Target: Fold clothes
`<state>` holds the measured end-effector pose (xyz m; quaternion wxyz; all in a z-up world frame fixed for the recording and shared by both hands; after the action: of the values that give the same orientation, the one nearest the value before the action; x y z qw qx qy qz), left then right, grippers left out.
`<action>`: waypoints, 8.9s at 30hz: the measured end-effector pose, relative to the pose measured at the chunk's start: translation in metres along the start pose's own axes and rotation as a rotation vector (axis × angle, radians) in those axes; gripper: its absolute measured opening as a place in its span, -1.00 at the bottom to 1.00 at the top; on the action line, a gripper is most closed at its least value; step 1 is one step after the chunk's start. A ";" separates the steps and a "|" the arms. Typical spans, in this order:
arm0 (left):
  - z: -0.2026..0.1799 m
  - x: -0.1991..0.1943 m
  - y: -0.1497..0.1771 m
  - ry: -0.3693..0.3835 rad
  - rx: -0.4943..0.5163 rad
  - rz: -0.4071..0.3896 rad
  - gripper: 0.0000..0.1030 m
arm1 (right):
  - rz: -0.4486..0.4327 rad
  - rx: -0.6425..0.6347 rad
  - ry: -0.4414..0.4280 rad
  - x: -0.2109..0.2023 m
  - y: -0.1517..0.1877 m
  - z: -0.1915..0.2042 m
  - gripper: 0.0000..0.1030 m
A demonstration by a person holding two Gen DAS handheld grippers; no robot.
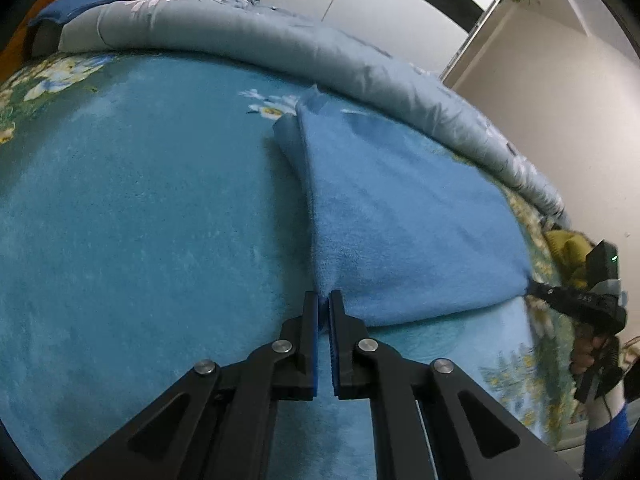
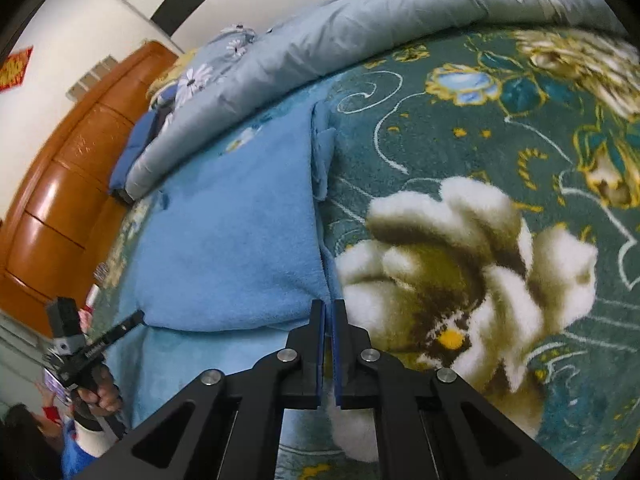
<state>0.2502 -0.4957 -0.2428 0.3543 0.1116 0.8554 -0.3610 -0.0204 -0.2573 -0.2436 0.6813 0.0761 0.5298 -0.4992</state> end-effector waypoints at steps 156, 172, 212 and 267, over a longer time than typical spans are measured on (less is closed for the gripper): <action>-0.069 -0.060 0.074 0.075 -0.088 -0.126 -0.96 | -0.049 -0.231 -0.035 -0.071 0.015 0.187 -0.70; 0.031 -0.116 0.090 0.020 -0.256 -0.201 -0.96 | 0.162 -0.439 0.118 0.068 0.110 0.299 -0.73; -0.024 -0.103 0.081 0.192 -0.018 -0.128 -0.35 | 0.084 -0.160 -0.028 -0.007 0.136 0.167 -0.55; -0.090 -0.012 0.086 0.261 -0.131 0.012 -0.48 | 0.160 -0.159 -0.187 -0.039 0.064 0.047 -0.73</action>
<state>0.2503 -0.3705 -0.2368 0.2486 0.1393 0.9152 -0.2850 0.0612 -0.2324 -0.2195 0.7693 0.0171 0.4939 -0.4048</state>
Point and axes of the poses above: each gripper's, at about its wrist camera, not at the fingertips, and x roughly the way its jaws point, z to its left, y to its underside, the point moved 9 cm from there along x, roughly the way its jaws point, and after that the axes turned 6 degrees about y, right-handed, at the moved point
